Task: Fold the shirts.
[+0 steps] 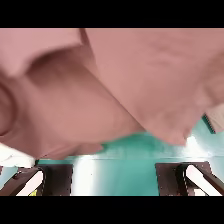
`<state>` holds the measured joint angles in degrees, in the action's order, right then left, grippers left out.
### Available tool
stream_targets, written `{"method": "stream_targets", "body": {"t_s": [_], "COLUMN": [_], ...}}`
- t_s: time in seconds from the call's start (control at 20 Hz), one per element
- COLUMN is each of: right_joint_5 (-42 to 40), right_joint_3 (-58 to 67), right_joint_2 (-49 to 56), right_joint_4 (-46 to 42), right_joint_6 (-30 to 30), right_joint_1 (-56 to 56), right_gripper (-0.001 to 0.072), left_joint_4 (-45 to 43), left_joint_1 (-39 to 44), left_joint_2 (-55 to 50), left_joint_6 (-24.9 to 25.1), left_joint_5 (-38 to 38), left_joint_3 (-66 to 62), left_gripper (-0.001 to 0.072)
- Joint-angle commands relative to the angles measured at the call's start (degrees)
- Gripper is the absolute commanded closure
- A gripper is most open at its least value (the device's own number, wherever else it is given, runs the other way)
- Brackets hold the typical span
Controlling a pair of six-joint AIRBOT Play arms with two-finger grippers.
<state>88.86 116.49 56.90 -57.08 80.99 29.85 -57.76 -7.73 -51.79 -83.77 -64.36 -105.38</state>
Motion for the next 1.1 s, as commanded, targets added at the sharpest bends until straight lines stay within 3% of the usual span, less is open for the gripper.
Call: {"method": "stream_targets", "body": {"t_s": [0.0, 0.15, 0.25, 0.55, 0.75, 0.85, 1.05], "right_joint_5": [-0.57, 0.07, -1.79, -8.66, -5.7, -6.14, -10.43], "right_joint_3": [-13.7, -21.46, -23.74, -15.13, -13.66, -19.65, -33.94], "right_joint_2": [5.18, 14.49, 21.51, 36.63, 36.61, 33.99, 29.68], "right_joint_4": [-4.28, -17.7, -21.64, -22.36, -22.53, -22.49, -22.49], "right_joint_6": [-0.66, -0.46, -0.46, -0.22, -0.7, -0.72, -1.14], "right_joint_1": [-5.79, -15.04, -19.37, -22.38, -21.05, -19.87, -19.89], "right_gripper": [0.0697, 0.0696, 0.0696, 0.0696, 0.0697, 0.0696, 0.0696], "left_joint_4": [2.12, 1.57, -0.22, -0.39, -1.22, -3.89, -3.56], "left_joint_1": [1.18, 4.59, 5.62, 5.46, 3.23, 3.13, 3.41], "left_joint_2": [-7.15, -17.49, -25.68, -37.92, -37.88, -37.97, -37.97], "left_joint_6": [0.7, 3.45, 3.41, 4.2, 4.76, 4.87, 7.34], "left_joint_5": [-3.63, -3.08, -0.74, 4.0, -2.8, -6.38, -5.68], "left_joint_3": [12.22, 19.8, 20.5, 18.95, 19.21, 20.41, 27.17], "left_gripper": [0.0684, 0.0684, 0.0683, 0.0683, 0.0683, 0.0683, 0.0683]}}
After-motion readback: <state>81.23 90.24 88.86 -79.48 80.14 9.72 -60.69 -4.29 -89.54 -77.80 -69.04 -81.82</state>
